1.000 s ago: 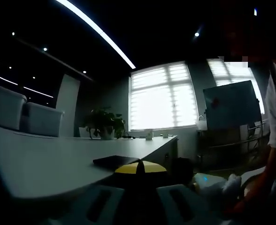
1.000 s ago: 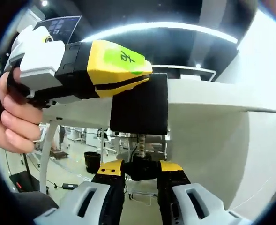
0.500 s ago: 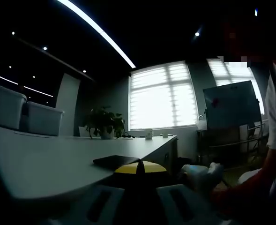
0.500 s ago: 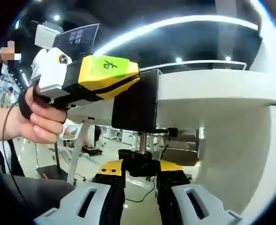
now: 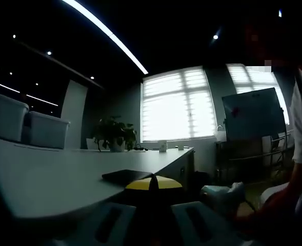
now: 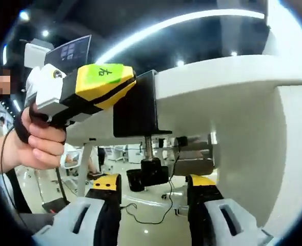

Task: Clamp the fixed fixture on the desktop, loosen the retaining clip, secure it to the edge of the desk, and tighten the retaining clip.

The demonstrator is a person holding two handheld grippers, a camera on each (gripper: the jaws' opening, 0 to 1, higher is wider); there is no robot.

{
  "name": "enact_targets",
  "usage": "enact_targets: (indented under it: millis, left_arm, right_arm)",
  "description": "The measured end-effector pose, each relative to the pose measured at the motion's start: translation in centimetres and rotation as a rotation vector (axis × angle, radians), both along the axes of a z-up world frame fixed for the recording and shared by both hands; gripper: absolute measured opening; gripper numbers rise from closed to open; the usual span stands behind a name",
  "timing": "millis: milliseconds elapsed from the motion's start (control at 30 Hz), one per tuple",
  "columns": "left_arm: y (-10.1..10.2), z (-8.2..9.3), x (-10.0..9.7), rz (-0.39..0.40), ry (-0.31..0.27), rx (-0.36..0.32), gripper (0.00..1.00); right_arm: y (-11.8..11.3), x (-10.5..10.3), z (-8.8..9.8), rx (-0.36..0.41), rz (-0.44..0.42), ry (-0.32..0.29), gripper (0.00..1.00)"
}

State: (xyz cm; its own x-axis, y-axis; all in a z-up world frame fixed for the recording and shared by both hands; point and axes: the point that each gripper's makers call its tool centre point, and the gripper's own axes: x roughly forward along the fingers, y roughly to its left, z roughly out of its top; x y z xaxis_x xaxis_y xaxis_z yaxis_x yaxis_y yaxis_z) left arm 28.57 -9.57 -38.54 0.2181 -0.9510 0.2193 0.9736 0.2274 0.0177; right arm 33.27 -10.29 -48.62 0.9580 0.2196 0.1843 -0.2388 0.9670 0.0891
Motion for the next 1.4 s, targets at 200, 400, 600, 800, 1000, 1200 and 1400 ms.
enact_targets:
  millis: [200,400,600,800,1000,1200,1400]
  left_arm:
    - [0.1,0.1,0.0,0.0,0.003,-0.008,0.01]
    - [0.2,0.1,0.1,0.007,0.008,-0.02,0.01]
    - [0.3,0.3,0.1,0.007,0.006,-0.025,0.01]
    - [0.2,0.3,0.1,0.006,0.003,-0.023,0.01]
    - [0.3,0.3,0.1,0.004,0.002,-0.019,0.01]
    - [0.3,0.3,0.1,0.002,0.003,-0.022,0.01]
    - [0.3,0.3,0.1,0.001,-0.001,-0.019,0.01]
  right_arm:
    - [0.6,-0.9,1.2,-0.047,-0.114,-0.016,0.52]
    - [0.4,0.2,0.9,-0.028,-0.188,0.006,0.5]
    - [-0.5,0.6,1.3,-0.021,-0.221,-0.002,0.37]
    - [0.0,0.9,1.4,-0.044,-0.202,-0.006,0.28]
    - [0.2,0.8,1.3,-0.092,-0.162,-0.019,0.26]
    - [0.6,1.0,1.2,-0.107,0.005,-0.03,0.26]
    - [1.1,1.0,1.1,-0.089,0.191,-0.025,0.26]
